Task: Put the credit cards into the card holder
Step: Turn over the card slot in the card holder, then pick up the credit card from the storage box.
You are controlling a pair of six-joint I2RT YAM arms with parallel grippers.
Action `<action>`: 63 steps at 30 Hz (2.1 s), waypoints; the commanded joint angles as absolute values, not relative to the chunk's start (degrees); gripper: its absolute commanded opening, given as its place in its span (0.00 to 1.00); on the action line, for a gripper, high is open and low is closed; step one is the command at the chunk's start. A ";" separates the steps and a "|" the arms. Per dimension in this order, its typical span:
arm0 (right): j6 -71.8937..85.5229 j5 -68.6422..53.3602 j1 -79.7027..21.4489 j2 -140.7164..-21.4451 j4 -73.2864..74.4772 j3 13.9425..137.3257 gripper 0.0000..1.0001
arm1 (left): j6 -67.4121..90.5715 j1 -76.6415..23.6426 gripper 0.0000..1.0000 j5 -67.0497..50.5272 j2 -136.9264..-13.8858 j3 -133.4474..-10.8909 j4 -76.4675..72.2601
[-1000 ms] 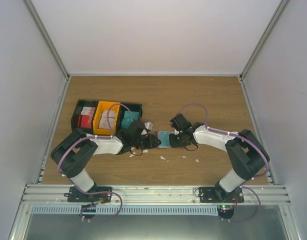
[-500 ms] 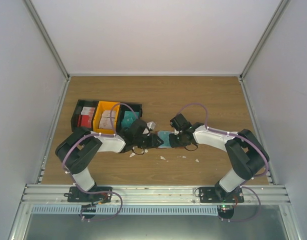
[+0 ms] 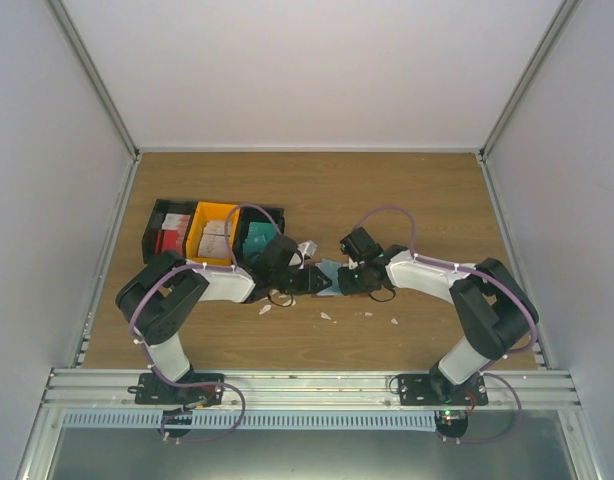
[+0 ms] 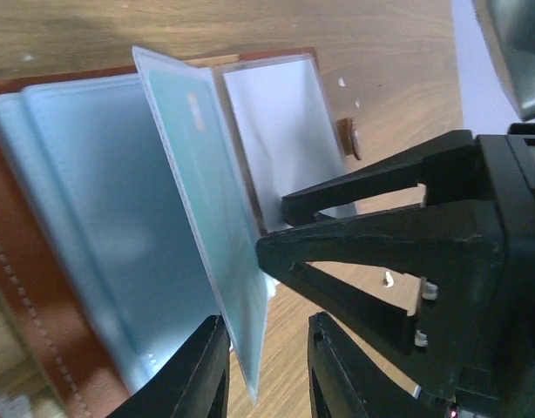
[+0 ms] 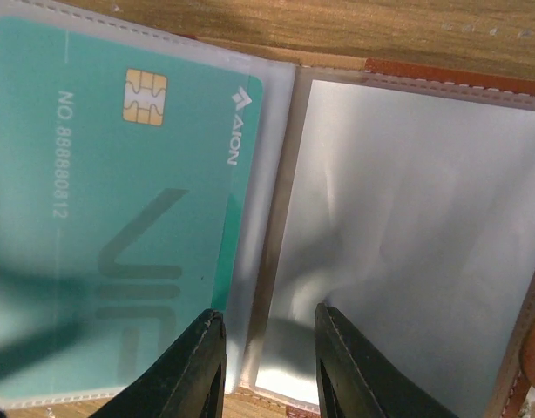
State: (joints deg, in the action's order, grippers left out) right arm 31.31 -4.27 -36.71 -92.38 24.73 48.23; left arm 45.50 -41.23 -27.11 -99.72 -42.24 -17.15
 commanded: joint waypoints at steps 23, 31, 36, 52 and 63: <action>45.76 21.29 -36.01 -69.16 34.73 43.98 0.43 | 32.72 -45.34 0.43 -32.88 -111.47 -60.75 -13.08; 37.91 9.60 -35.94 -65.20 30.64 44.82 0.49 | 24.64 -44.90 0.51 -21.81 -102.77 -64.49 -1.64; 31.06 4.31 -35.89 -66.86 28.31 49.25 0.51 | 22.11 -42.83 0.57 -11.49 -92.68 -62.43 6.95; 16.21 -6.80 -43.93 -99.68 27.23 81.17 0.54 | 35.64 -19.10 0.49 -7.05 -63.18 -38.12 12.07; 9.62 -3.46 -48.07 -127.60 40.22 113.73 0.55 | 39.28 -5.09 0.39 -18.01 -62.19 -28.11 7.21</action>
State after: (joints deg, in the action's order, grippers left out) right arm 12.88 -5.69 -47.42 -121.23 33.67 105.47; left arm 36.73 -8.23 -13.17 -62.48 -31.22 11.90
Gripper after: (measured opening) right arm 0.547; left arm 0.395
